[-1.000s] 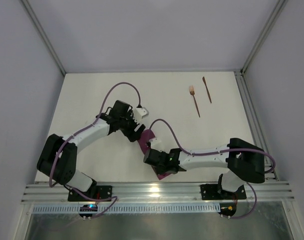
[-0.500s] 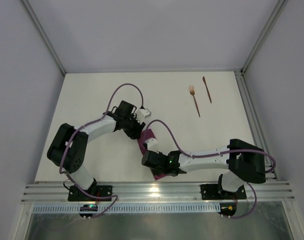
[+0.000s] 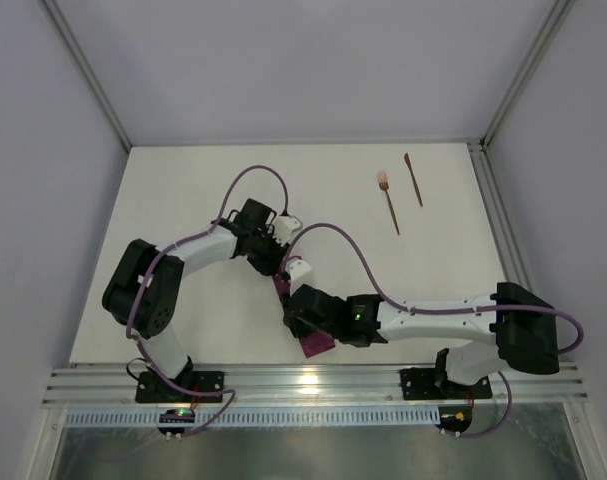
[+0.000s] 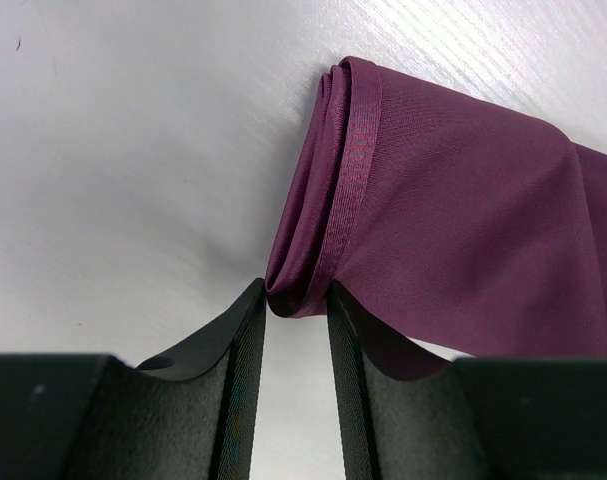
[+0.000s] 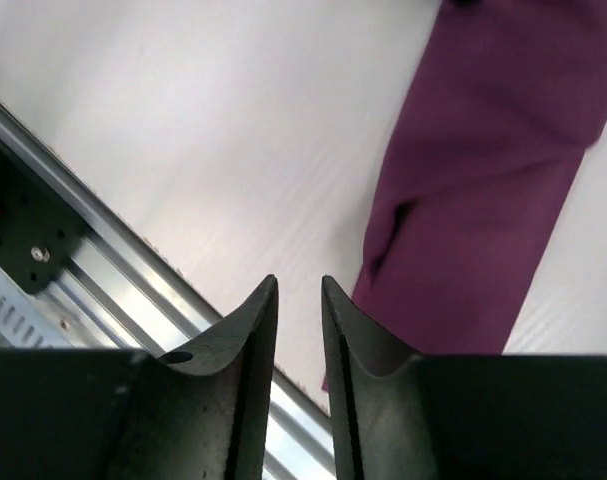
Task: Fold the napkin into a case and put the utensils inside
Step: Smooth out the smaller rectangle-folded napkin at the center of the board.
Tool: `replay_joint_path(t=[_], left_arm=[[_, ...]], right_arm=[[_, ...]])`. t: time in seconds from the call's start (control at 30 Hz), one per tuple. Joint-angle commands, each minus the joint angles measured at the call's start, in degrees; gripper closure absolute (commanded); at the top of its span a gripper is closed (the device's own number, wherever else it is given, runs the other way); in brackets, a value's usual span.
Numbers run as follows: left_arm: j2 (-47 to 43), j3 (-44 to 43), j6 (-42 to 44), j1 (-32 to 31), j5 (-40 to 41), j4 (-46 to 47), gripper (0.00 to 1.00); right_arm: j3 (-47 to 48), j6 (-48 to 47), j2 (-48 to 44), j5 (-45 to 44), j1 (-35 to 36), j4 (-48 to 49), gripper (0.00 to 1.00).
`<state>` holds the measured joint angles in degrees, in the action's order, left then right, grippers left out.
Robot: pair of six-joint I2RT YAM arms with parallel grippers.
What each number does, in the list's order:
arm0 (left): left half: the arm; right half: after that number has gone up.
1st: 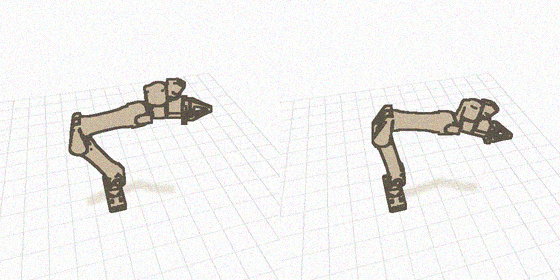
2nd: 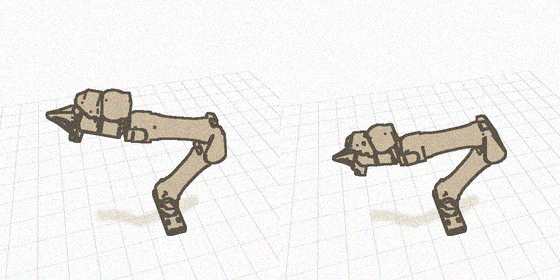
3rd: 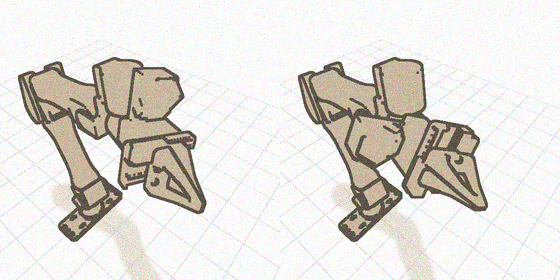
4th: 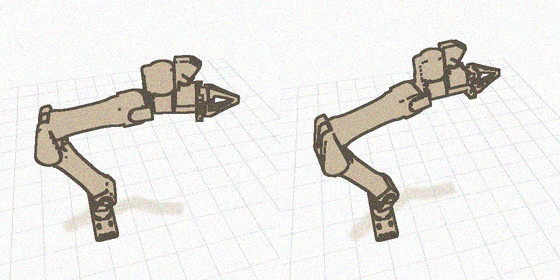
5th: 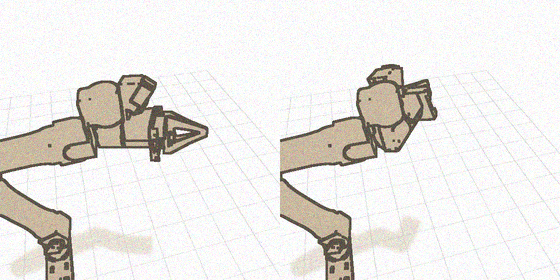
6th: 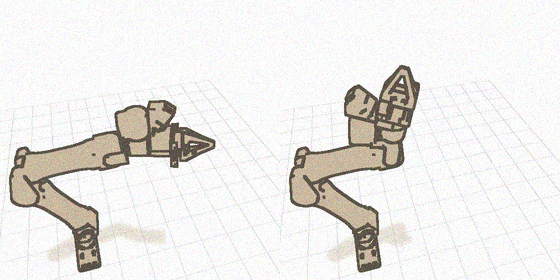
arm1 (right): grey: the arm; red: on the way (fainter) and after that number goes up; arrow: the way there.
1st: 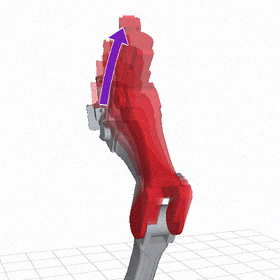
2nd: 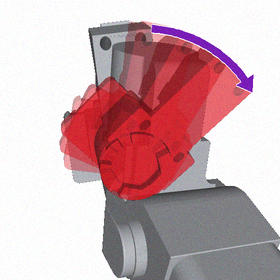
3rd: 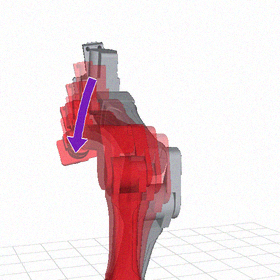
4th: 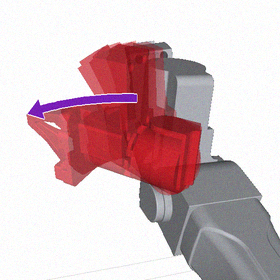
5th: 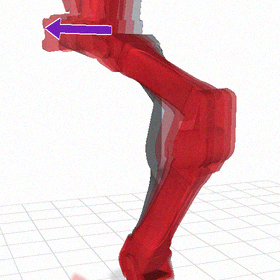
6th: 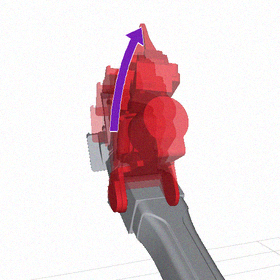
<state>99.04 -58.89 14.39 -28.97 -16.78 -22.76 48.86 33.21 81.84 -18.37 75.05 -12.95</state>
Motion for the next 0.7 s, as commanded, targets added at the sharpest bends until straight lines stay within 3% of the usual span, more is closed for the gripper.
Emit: replay_joint_path(t=[0.0,0.17,0.3,0.57,0.67], left_arm=[[-1.7,0.1,1.0,-0.1,0.7,0.4,0.67],[-1.8,0.0,1.0,0.0,0.5,0.3,0.66],[-1.7,-0.1,0.6,0.0,0.9,0.4,0.66],[-1.2,-0.5,0.5,0.0,3.4,1.8,0.70],[-1.3,-0.5,0.3,0.0,3.5,1.8,0.70]], right_arm=[[1.9,-3.8,0.4,1.1,-2.8,9.6,0.72],[0.1,-5.3,7.4,7.5,-8.6,24.3,0.87],[-2.4,-4.0,13.1,9.7,-12.6,28.7,0.96],[-12.0,3.8,16.1,15.0,-12.6,37.1,0.96],[-12.2,3.5,15.9,12.5,-10.6,34.9,0.96]])
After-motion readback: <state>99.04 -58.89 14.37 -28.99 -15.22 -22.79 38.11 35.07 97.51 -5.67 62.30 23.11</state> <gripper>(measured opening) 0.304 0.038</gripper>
